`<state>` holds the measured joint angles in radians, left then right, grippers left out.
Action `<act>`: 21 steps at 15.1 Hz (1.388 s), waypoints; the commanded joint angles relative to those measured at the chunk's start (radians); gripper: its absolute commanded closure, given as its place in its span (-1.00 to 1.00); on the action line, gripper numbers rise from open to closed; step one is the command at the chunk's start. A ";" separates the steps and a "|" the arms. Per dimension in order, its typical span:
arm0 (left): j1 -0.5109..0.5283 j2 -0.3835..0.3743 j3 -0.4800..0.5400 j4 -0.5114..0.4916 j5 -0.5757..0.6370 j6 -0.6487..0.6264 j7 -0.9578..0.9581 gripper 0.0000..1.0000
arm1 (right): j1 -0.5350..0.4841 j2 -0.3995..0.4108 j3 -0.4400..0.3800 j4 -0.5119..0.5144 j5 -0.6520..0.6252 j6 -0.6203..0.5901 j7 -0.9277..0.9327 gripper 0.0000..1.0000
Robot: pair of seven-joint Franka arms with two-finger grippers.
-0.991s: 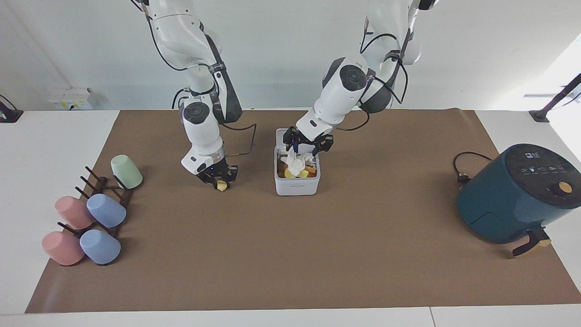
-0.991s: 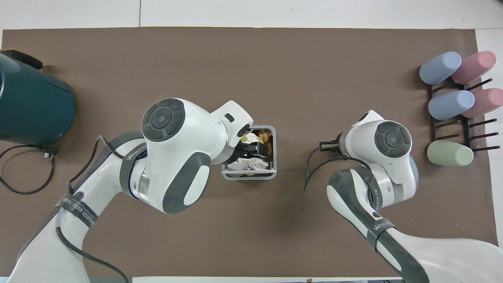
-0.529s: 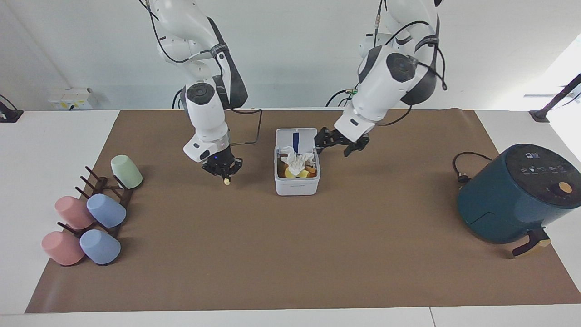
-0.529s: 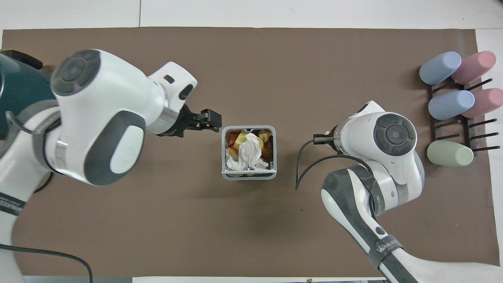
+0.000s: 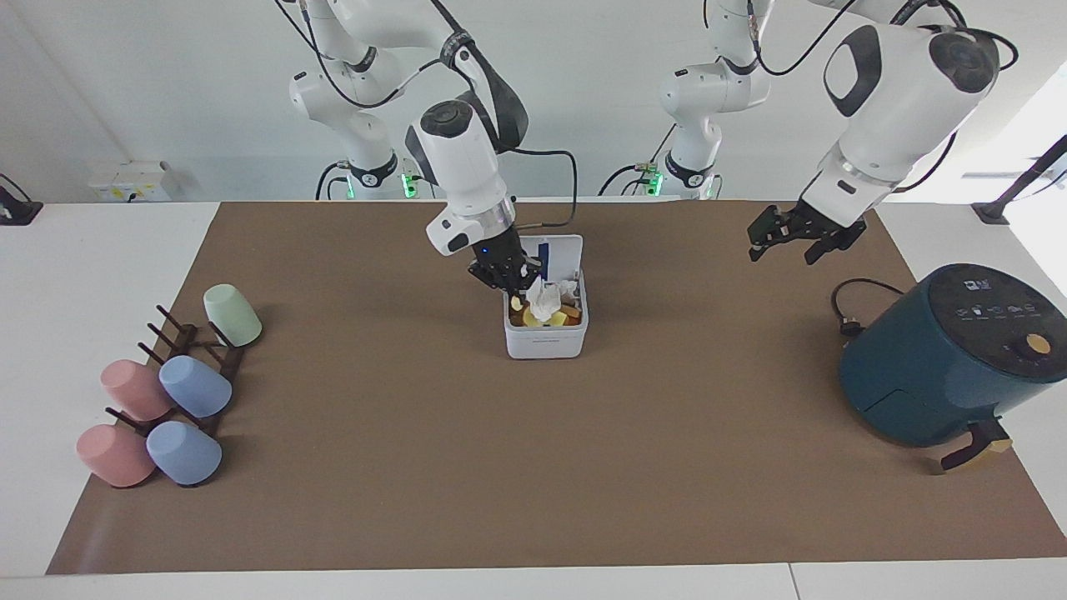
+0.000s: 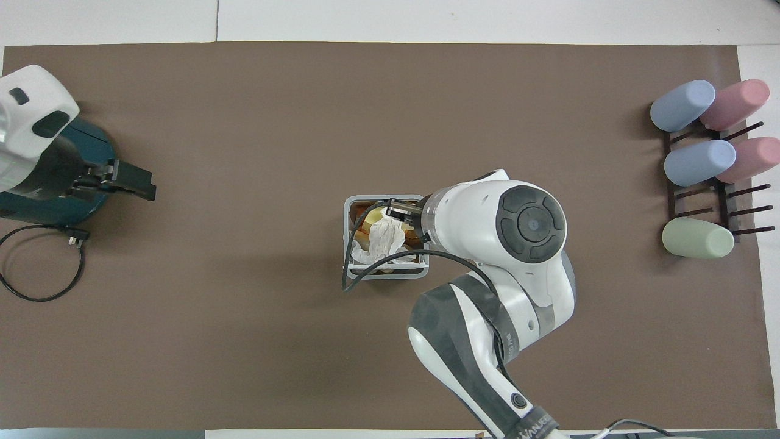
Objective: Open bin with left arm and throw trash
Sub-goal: 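Release the crumb into the bin with the right gripper and press down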
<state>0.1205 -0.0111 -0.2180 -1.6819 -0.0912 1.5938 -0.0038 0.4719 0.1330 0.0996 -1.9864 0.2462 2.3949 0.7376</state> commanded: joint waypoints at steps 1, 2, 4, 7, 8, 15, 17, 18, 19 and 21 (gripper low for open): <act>0.004 -0.084 -0.014 -0.053 0.059 -0.089 0.011 -1.00 | 0.027 0.010 -0.001 0.006 0.044 0.012 0.028 1.00; 0.002 -0.113 -0.015 -0.086 0.059 -0.097 0.013 -1.00 | 0.037 0.008 -0.001 -0.002 0.045 0.010 0.029 1.00; 0.004 -0.125 -0.015 -0.114 0.059 -0.081 0.011 -1.00 | 0.050 -0.003 -0.001 -0.018 0.059 0.007 0.028 0.57; 0.001 -0.093 -0.014 -0.041 0.062 -0.066 0.044 -1.00 | 0.066 -0.004 -0.001 -0.009 0.059 -0.012 0.034 -1.00; -0.008 -0.076 -0.011 -0.009 0.089 -0.075 0.045 -1.00 | 0.071 -0.004 -0.001 -0.003 0.059 -0.029 0.039 -1.00; -0.183 -0.046 0.177 0.050 0.110 -0.129 0.047 -1.00 | 0.021 -0.013 -0.006 0.113 -0.109 -0.256 0.019 -1.00; -0.183 -0.076 0.178 -0.011 0.108 -0.088 0.044 -1.00 | 0.024 -0.012 -0.006 0.147 -0.122 -0.304 0.023 -1.00; -0.183 -0.085 0.178 -0.025 0.108 -0.081 0.041 -1.00 | 0.033 -0.012 -0.005 0.152 -0.122 -0.306 0.032 -1.00; -0.183 -0.087 0.178 -0.030 0.108 -0.078 0.041 -1.00 | 0.036 -0.012 -0.003 0.152 -0.122 -0.300 0.034 -1.00; -0.182 -0.086 0.178 -0.030 0.108 -0.080 0.031 -1.00 | 0.037 -0.009 -0.001 0.156 -0.122 -0.286 0.036 -1.00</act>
<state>-0.0416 -0.0659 -0.0568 -1.6752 -0.0113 1.4915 0.0327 0.5099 0.1193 0.0922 -1.8436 0.1424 2.1098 0.7599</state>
